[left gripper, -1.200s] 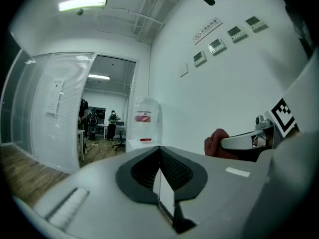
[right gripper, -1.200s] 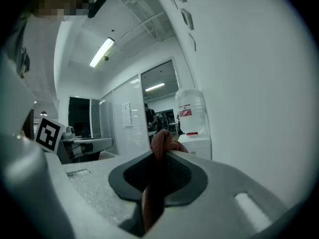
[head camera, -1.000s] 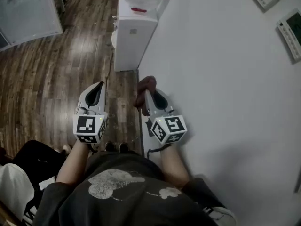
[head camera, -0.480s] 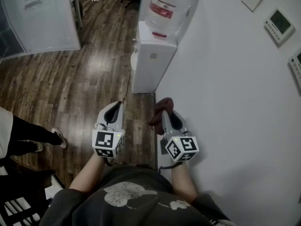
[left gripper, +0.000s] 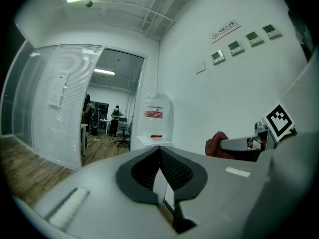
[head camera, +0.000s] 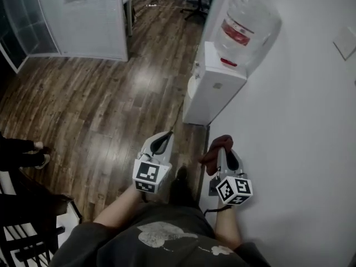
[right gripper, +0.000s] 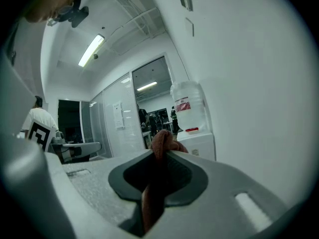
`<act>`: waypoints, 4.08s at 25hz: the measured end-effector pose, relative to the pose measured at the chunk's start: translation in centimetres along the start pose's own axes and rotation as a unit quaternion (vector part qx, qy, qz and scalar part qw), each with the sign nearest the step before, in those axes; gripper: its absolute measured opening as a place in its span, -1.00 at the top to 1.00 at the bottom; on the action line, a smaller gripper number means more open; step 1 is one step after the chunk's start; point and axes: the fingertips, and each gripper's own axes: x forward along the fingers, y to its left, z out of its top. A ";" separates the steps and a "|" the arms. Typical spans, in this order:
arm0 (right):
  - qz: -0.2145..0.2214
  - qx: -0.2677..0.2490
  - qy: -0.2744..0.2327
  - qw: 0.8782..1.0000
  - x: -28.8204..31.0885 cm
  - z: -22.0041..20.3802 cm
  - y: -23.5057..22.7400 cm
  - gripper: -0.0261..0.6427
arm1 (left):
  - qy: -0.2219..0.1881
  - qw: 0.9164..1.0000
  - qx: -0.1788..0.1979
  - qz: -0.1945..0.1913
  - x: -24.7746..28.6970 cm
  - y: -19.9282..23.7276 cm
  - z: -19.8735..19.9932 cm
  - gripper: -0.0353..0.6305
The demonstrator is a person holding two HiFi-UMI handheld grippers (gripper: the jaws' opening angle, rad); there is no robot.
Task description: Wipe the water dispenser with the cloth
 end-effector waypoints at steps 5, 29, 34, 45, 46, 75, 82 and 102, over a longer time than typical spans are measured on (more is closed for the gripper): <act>-0.013 0.009 -0.014 1.000 5.4 1.3 -2.8 0.80 | 0.001 1.000 -0.016 0.007 4.2 1.5 1.1 0.84; -0.198 0.034 0.000 0.980 28.0 1.3 -23.4 0.80 | 0.077 0.994 -0.065 -0.039 33.3 7.0 -4.0 0.84; -0.228 0.006 -0.031 0.973 30.7 0.9 -25.6 0.80 | 0.080 0.994 -0.057 -0.057 33.5 9.4 -8.2 0.84; -0.217 -0.054 -0.135 0.965 36.0 0.8 -29.6 0.80 | 0.020 0.994 -0.058 -0.093 40.4 8.9 -11.6 0.84; -0.216 -0.055 -0.137 0.965 36.4 0.0 -29.9 0.80 | 0.020 0.994 -0.060 -0.092 40.8 8.8 -12.8 0.84; -0.208 -0.020 0.021 0.978 46.1 -49.2 -41.3 0.80 | 0.044 0.991 0.001 -0.126 47.8 15.8 -53.4 0.84; -0.202 -0.025 0.107 0.973 48.0 -58.6 -42.9 0.79 | 0.063 0.989 0.010 -0.134 48.7 15.8 -57.2 0.84; -0.110 -0.147 -0.283 0.942 37.2 -11.2 -27.1 0.79 | -0.072 0.977 -0.009 -0.201 45.4 11.4 -29.2 0.84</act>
